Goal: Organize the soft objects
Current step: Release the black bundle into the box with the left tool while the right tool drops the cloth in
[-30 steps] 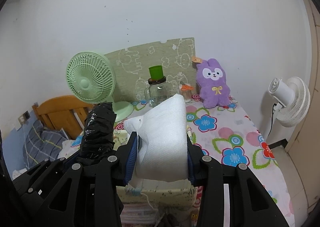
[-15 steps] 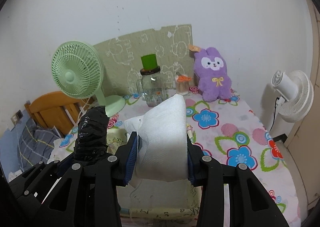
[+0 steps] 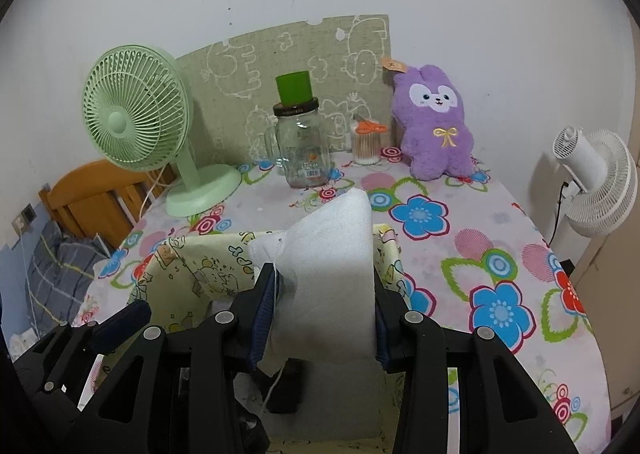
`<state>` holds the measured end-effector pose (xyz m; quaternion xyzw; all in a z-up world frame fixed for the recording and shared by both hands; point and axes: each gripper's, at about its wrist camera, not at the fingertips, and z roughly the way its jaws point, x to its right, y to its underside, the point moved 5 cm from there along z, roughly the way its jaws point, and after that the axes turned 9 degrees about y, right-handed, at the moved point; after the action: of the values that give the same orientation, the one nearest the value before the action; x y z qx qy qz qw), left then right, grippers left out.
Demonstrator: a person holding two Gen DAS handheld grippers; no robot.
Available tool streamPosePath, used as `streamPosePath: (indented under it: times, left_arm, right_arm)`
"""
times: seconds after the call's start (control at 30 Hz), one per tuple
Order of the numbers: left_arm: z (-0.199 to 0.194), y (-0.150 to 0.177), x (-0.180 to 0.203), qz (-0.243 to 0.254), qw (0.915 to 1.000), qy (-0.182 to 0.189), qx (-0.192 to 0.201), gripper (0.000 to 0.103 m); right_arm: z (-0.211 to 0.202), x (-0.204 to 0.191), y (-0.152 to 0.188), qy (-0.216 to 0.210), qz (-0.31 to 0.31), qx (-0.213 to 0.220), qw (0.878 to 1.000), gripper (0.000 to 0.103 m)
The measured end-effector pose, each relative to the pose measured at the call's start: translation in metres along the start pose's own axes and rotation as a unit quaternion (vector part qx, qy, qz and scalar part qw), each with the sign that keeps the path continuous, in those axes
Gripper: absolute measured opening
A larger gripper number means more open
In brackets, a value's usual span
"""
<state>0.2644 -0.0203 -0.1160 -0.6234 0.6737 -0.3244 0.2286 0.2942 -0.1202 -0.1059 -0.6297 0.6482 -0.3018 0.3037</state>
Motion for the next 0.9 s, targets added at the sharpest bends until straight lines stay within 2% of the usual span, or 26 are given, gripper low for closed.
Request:
streamPosePath:
  times: [0.1, 0.17, 0.2, 0.43, 0.9]
  left_arm:
    - [0.003, 0.001, 0.000, 0.000, 1.0000, 0.006, -0.004, 0.077]
    - [0.003, 0.000, 0.001, 0.003, 1.0000, 0.008, -0.002, 0.078]
    - [0.003, 0.000, 0.002, 0.004, 1.0000, 0.009, -0.001, 0.080]
    - [-0.003, -0.001, 0.004, 0.006, 0.9999, 0.011, 0.007, 0.082]
    - [-0.030, -0.002, 0.014, 0.008, 0.9994, 0.026, 0.022, 0.089]
  right_arm:
    - [0.003, -0.001, 0.000, 0.008, -0.008, 0.001, 1.000, 0.058]
    - [0.004, -0.002, 0.000, 0.008, -0.012, 0.001, 1.000, 0.079]
    - [0.005, -0.002, 0.000, 0.006, -0.015, 0.001, 1.000, 0.083]
    - [-0.001, -0.001, -0.003, 0.015, -0.022, 0.007, 1.000, 0.091]
    - [-0.033, 0.003, -0.008, 0.011, -0.015, 0.025, 1.000, 0.092]
